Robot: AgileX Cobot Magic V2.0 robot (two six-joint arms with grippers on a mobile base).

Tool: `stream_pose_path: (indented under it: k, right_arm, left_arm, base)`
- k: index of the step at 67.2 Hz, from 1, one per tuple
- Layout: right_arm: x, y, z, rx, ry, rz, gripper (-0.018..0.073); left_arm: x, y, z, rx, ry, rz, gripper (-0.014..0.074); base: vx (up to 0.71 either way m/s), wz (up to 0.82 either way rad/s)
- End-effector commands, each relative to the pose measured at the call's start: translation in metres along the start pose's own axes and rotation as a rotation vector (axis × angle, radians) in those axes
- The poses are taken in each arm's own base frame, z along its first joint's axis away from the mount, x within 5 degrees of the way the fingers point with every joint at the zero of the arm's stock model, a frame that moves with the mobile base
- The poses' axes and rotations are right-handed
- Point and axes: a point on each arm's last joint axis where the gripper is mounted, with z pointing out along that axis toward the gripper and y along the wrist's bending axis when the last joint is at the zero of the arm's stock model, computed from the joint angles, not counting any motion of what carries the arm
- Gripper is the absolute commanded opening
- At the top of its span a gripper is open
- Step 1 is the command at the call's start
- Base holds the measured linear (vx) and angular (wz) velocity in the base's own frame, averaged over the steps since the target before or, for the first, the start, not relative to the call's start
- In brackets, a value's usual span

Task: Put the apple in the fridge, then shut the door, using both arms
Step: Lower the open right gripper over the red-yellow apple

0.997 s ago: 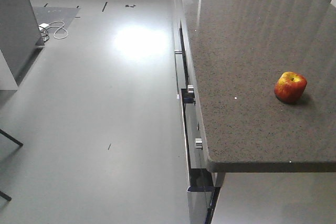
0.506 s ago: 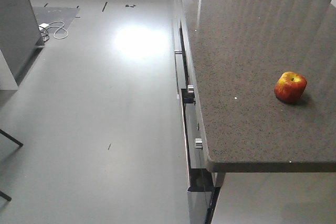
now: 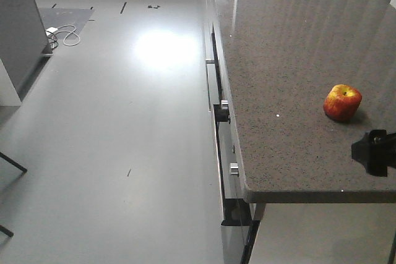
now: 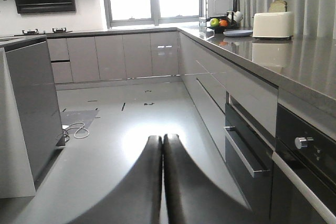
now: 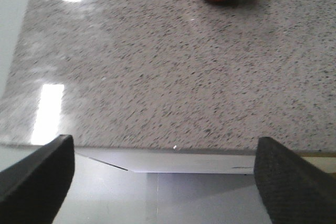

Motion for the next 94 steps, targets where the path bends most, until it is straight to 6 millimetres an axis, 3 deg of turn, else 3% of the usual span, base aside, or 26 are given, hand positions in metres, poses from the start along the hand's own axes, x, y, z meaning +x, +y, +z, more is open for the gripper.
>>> stream_pose_path:
  k: [1, 11, 39, 70, 94]
  right_arm:
    - [-0.024, -0.010, 0.001, 0.030, -0.067, 0.044, 0.0673]
    - [-0.045, -0.023, 0.016, 0.062, -0.046, 0.071, 0.0669]
    - [-0.097, -0.030, 0.070, 0.059, 0.035, 0.018, 0.0658]
    - [-0.132, -0.038, 0.137, 0.054, 0.153, -0.063, 0.0651]
    - [-0.152, -0.047, 0.177, 0.087, 0.166, -0.119, 0.0651]
  left_arm:
    - [-0.013, -0.001, -0.002, 0.007, -0.102, -0.009, -0.0006]
    - [-0.013, -0.001, -0.002, 0.007, -0.102, -0.009, -0.0006]
    - [-0.013, -0.001, -0.002, 0.007, -0.102, -0.009, -0.0006]
    - [-0.013, -0.001, -0.002, 0.007, -0.102, -0.009, -0.0006]
    - [-0.013, -0.001, -0.002, 0.007, -0.102, -0.009, -0.0006]
  base:
    - [0.00, 0.00]
    - [0.00, 0.00]
    - [0.00, 0.00]
    - [0.00, 0.00]
    - [0.00, 0.00]
